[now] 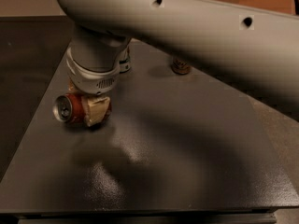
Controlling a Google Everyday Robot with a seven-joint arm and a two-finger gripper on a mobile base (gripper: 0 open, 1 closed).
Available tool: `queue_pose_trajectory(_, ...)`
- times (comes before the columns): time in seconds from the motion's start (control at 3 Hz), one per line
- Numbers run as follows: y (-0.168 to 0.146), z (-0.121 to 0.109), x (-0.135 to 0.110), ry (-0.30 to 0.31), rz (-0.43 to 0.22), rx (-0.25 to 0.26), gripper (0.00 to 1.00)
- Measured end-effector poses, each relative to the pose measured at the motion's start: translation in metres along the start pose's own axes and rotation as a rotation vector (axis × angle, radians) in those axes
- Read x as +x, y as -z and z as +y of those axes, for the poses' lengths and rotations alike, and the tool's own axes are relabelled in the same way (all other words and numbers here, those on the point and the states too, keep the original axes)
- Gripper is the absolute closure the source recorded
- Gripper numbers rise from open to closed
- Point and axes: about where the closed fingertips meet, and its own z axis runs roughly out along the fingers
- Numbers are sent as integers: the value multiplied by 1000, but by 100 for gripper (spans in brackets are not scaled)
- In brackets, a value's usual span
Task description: Knock coke can over
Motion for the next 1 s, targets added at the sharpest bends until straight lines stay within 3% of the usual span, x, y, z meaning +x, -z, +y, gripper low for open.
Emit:
queue_pose_trajectory(0.33,-10,8,12,92,92,3,35)
queue_pose_trajectory(0.67,-13,8,17,145,157,5,13)
queue_pose_trajectory(1.0,-11,8,17,146,162,9,0)
